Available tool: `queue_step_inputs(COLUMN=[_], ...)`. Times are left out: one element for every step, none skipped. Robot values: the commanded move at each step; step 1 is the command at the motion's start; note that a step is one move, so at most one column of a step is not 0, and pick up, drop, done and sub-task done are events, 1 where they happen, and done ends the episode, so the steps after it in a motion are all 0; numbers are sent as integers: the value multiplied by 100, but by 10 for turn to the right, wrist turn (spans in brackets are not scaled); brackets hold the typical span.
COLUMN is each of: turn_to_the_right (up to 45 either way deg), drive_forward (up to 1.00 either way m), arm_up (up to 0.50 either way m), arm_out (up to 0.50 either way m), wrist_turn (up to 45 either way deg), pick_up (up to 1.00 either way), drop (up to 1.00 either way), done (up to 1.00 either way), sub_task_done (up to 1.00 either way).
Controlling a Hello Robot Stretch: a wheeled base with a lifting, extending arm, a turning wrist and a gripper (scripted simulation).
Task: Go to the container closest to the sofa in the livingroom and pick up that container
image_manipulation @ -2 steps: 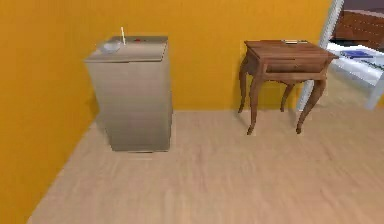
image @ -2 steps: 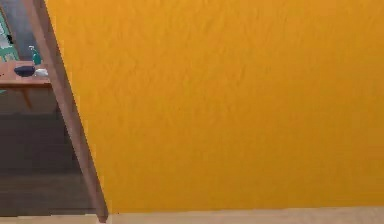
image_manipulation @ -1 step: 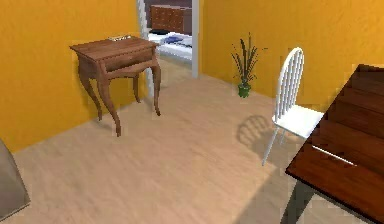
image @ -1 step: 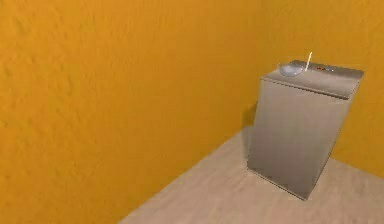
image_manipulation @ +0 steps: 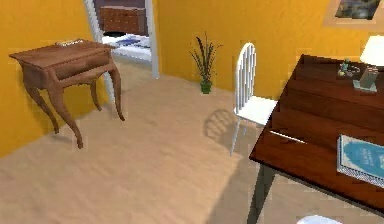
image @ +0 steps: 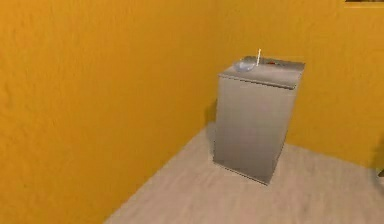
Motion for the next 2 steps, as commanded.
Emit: queue_step_inputs(turn_to_the_right=[0,-450], drive_forward=[10,0], arm_up=[0,0], arm_out=[0,0], wrist_turn=[0,0], pick_up=[0,0], drop=[0,0], done=[0,0], sub_task_done=[0,0])
